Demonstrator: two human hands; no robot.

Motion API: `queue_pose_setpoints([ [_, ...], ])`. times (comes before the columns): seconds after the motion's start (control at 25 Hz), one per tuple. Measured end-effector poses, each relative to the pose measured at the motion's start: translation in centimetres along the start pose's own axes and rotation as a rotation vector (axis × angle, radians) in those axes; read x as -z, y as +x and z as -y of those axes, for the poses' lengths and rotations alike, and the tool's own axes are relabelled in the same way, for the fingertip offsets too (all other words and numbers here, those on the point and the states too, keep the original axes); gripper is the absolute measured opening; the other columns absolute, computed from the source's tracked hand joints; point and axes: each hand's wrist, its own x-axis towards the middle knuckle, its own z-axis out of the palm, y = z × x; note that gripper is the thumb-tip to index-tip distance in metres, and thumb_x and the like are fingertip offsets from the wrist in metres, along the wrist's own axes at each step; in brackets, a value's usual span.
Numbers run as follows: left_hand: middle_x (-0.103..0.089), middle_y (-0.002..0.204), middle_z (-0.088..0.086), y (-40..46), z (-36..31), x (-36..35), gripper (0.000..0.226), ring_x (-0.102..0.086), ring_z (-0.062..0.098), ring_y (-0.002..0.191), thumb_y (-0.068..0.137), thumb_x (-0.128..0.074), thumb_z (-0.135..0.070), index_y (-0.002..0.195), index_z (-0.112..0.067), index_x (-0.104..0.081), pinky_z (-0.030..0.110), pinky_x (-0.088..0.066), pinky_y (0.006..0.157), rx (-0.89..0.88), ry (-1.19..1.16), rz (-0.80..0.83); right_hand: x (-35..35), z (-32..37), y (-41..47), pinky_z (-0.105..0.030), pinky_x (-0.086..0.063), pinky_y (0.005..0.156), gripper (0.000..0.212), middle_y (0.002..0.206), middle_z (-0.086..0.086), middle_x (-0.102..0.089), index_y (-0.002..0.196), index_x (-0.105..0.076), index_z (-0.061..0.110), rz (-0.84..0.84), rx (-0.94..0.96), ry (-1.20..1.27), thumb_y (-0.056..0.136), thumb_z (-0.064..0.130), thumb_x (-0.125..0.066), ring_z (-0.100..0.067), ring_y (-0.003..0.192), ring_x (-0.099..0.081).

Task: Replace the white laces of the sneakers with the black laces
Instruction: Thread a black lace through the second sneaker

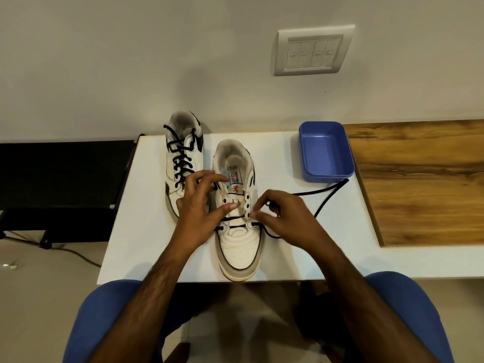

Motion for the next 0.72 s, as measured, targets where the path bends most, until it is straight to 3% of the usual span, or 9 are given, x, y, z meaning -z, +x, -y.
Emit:
queue_pose_setpoints([
  [0.16, -0.040, 0.135, -0.015, 0.3, 0.3, 0.3, 0.045, -0.050, -0.009, 0.116, 0.074, -0.076, -0.044, 0.115, -0.048, -0.059, 0.057, -0.042, 0.105, -0.001, -0.042, 0.004, -1.0, -0.3, 0.3, -0.026, -0.045, 0.072, 0.009, 0.088, 0.009, -0.057, 0.096, -0.069, 0.022, 0.032, 0.046, -0.214, 0.093, 0.030, -0.070, -0.009, 0.080, -0.053],
  [0.24, -0.042, 0.133, -0.014, 0.4, 0.3, 0.5, 0.044, -0.051, -0.006, 0.115, 0.075, -0.079, -0.038, 0.115, -0.043, -0.061, 0.055, -0.044, 0.103, -0.006, -0.052, 0.002, -0.8, -0.3, 0.4, -0.024, -0.044, 0.073, 0.006, 0.089, 0.005, -0.057, 0.095, -0.067, 0.017, 0.016, 0.097, -0.143, 0.095, 0.024, -0.067, -0.009, 0.079, -0.053],
  [0.28, -0.042, 0.132, -0.014, 0.4, 0.3, 0.5, 0.044, -0.052, -0.005, 0.113, 0.076, -0.082, -0.034, 0.115, -0.039, -0.062, 0.053, -0.046, 0.102, -0.005, -0.059, 0.005, -0.4, -0.2, 0.5, -0.023, -0.044, 0.073, 0.005, 0.088, 0.003, -0.059, 0.094, -0.065, 0.015, -0.036, 0.111, 0.028, 0.096, 0.019, -0.065, -0.009, 0.078, -0.053],
  [0.4, -0.043, 0.131, -0.013, 0.4, 0.4, 0.5, 0.044, -0.052, -0.005, 0.114, 0.075, -0.083, -0.031, 0.114, -0.034, -0.063, 0.053, -0.047, 0.100, -0.017, -0.068, 0.006, 2.3, -0.2, 0.3, -0.025, -0.049, 0.074, 0.008, 0.087, 0.001, -0.059, 0.096, -0.059, 0.011, -0.316, 0.057, 0.851, 0.100, 0.009, -0.052, -0.014, 0.081, -0.056],
  [0.48, -0.043, 0.131, -0.012, 0.4, 0.5, 0.6, 0.044, -0.051, -0.005, 0.116, 0.074, -0.079, -0.037, 0.114, -0.035, -0.063, 0.054, -0.046, 0.101, -0.031, -0.061, -0.003, 3.5, -0.3, 0.2, -0.027, -0.050, 0.074, 0.013, 0.086, 0.000, -0.057, 0.097, -0.059, 0.014, -0.440, -0.027, 1.134, 0.102, 0.009, -0.048, -0.014, 0.081, -0.055],
  [0.6, -0.041, 0.133, -0.013, 0.4, 0.5, 0.5, 0.043, -0.051, -0.001, 0.119, 0.075, -0.077, -0.040, 0.116, -0.039, -0.061, 0.056, -0.046, 0.101, -0.032, -0.045, 0.000, 3.2, -0.4, 0.4, -0.026, -0.049, 0.070, 0.014, 0.080, 0.000, -0.057, 0.096, -0.060, 0.013, -0.456, -0.188, 1.050, 0.104, 0.016, -0.048, -0.009, 0.071, -0.057],
  [0.72, -0.036, 0.141, -0.010, -0.1, -0.1, 0.2, 0.042, -0.046, 0.016, 0.128, 0.082, -0.075, -0.036, 0.120, -0.040, -0.058, 0.055, -0.041, 0.104, -0.094, 0.137, -0.041, 2.9, -0.6, 0.7, -0.025, -0.051, 0.067, 0.013, 0.074, 0.001, -0.059, 0.098, -0.060, 0.010, -0.350, -0.228, 0.851, 0.103, 0.019, -0.054, -0.009, 0.066, -0.057],
])
